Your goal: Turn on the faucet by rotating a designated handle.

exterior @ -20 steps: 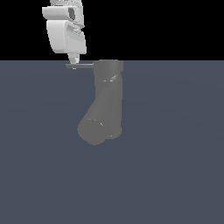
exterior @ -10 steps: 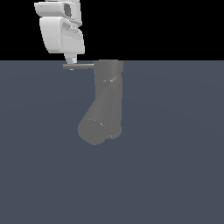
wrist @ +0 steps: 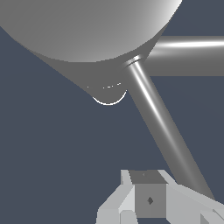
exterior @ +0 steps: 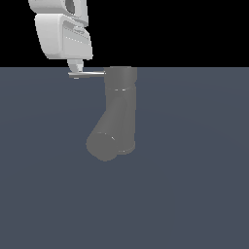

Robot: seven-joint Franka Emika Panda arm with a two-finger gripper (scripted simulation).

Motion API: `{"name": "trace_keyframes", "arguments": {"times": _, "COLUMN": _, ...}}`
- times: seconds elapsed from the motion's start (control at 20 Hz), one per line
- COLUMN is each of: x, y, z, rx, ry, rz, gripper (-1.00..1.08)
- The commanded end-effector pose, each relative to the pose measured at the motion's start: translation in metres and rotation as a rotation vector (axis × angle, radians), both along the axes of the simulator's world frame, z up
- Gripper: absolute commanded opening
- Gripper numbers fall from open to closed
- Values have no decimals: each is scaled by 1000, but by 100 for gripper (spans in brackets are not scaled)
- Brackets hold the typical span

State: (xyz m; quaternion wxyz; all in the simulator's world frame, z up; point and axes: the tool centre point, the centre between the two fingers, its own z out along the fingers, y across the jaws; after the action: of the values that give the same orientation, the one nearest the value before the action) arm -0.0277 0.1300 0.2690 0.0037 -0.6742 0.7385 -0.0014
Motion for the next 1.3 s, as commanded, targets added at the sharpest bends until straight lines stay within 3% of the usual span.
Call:
{"name": "trace_keyframes", "arguments": {"times": 0.0, "x": -12, "y": 2, "z": 0, "rx": -3, "ry": 7, "rz": 4, "gripper": -100}}
{"name": "trace_keyframes", "arguments": {"times": 0.15, "x": -22, "y": 2, "z": 0, "rx": -3, "ry": 7, "rz": 4, "gripper": -100}}
{"name": "trace_keyframes", "arguments": {"times": 0.25, "x": -15, "y": 2, "z": 0, "rx": -3, "ry": 0, "rz": 4, "gripper": -100}}
{"name": "trace_keyframes", "arguments": {"times": 1.25, "x": -71, "y": -45, "z": 0, "rx": -3, "ry": 5, "rz": 4, "gripper": -100}}
